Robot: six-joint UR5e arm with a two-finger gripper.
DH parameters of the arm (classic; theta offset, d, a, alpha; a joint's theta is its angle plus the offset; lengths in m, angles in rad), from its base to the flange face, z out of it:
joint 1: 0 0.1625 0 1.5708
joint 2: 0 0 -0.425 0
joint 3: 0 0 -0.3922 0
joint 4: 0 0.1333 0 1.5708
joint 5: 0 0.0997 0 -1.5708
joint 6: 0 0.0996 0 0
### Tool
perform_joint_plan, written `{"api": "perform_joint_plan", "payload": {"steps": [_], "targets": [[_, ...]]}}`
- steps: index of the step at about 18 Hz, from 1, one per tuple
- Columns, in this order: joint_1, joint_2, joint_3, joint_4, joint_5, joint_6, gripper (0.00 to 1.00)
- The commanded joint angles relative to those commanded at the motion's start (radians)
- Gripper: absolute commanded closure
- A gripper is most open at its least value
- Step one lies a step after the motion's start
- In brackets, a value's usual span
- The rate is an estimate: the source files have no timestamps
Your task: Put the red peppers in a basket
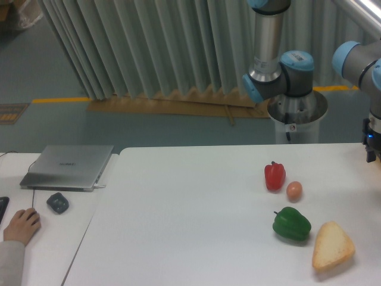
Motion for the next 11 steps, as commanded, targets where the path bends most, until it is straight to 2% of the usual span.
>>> {"api": "perform_joint_plan", "payload": {"steps": [11], "targets": [[-0.006, 0.000, -0.006, 0.008, -0.008, -0.067, 0.00]]}}
